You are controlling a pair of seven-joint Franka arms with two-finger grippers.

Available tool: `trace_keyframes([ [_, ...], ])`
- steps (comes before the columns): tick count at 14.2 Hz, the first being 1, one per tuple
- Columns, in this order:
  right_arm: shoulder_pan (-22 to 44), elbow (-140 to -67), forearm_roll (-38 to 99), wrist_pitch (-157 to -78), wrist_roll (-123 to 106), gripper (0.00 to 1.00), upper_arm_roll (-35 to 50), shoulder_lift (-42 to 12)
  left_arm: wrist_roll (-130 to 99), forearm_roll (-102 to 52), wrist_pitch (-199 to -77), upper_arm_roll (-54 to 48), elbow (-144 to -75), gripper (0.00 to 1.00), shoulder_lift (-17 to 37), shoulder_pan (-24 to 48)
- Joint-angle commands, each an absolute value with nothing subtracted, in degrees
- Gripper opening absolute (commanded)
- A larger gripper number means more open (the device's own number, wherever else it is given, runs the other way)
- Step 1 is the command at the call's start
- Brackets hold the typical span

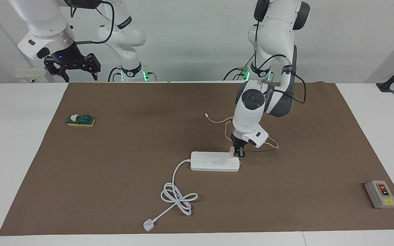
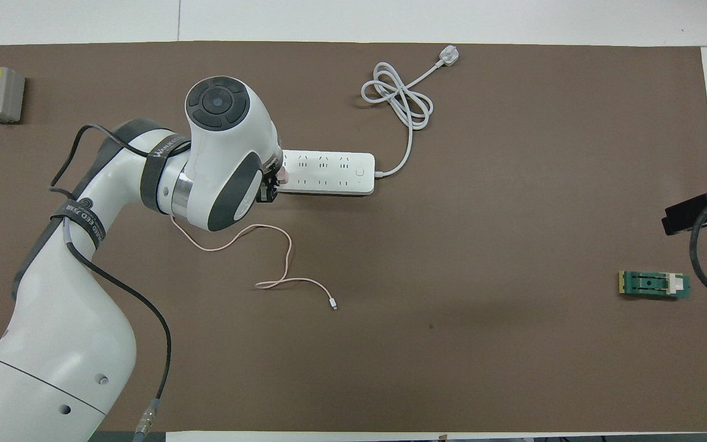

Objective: Plug charger into power strip
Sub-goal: 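Push the pink charger into the socket with the left gripper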

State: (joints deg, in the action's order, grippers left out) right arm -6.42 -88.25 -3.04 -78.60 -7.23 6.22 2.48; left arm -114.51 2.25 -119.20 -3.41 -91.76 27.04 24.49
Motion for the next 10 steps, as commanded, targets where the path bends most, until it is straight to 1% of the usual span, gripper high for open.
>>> trace_keyframes([
  [1,-7.12,-87.63,-3.34,-78.75,-6.59,1.00,7.03,2.20,-113.91,3.25,-120.67,-2.64,-93.60,0.00,26.19,25.05],
  [10,-7.12,-87.63,-3.34,-78.84,-6.68,1.00,7.38,2.20,-113.91,3.96,-121.64,-2.72,-93.34,0.00,27.07,25.14],
])
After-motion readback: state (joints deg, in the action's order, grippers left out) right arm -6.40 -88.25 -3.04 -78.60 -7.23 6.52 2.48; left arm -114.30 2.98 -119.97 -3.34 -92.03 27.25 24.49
